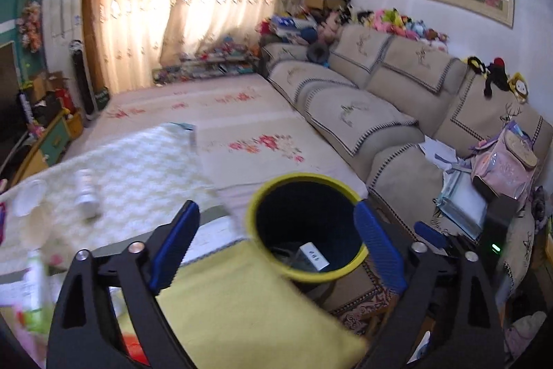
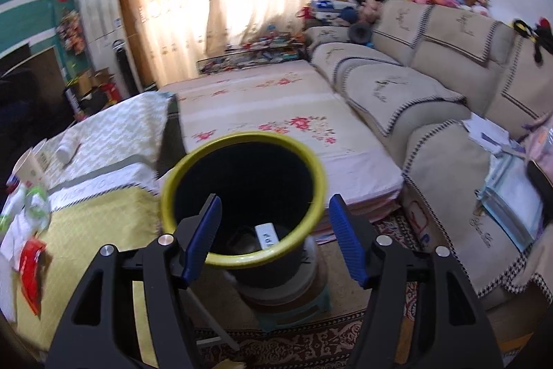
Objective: Collect trash
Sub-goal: 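Move the right gripper to the red snack bag, then grasp the red snack bag with the right gripper and lift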
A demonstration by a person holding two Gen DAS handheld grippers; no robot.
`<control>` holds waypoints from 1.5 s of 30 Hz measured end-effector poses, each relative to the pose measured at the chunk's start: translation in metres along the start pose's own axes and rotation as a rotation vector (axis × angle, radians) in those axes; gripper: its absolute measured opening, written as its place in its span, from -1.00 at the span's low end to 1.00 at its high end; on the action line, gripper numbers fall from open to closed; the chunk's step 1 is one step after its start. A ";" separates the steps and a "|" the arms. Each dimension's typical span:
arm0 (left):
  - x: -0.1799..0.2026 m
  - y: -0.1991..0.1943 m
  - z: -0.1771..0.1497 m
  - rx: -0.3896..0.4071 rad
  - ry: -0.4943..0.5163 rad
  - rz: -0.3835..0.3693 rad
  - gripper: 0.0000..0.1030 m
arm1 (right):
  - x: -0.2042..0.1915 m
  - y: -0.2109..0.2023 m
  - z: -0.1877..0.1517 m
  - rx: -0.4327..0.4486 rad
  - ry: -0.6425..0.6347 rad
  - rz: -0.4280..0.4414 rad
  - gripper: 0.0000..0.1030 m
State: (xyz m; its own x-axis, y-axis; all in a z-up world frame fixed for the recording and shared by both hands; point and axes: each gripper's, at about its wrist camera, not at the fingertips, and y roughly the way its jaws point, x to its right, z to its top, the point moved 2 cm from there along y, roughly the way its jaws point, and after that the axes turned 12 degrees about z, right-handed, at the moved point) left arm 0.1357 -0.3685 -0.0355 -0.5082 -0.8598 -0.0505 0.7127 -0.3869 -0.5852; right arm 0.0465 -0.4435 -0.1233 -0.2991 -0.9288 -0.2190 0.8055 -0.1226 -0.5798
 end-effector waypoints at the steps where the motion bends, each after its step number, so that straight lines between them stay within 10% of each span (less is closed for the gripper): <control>1: -0.012 -0.012 -0.003 0.008 -0.013 0.013 0.82 | -0.012 0.002 -0.001 -0.008 -0.022 0.016 0.20; 15: -0.235 -0.136 -0.114 0.026 -0.325 0.414 0.91 | -0.219 0.026 -0.049 -0.209 -0.316 0.468 0.20; 37: -0.248 -0.138 -0.135 0.014 -0.352 0.392 0.91 | -0.284 0.041 -0.099 -0.356 -0.394 0.451 0.19; 45: -0.243 -0.133 -0.134 0.009 -0.340 0.392 0.91 | -0.285 0.037 -0.099 -0.343 -0.397 0.482 -0.53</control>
State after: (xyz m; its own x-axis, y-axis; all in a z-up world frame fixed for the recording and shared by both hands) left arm 0.0993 -0.0628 -0.0538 -0.0179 -0.9998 0.0020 0.8228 -0.0159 -0.5681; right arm 0.1110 -0.1492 -0.1603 0.3114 -0.9173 -0.2482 0.5749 0.3899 -0.7194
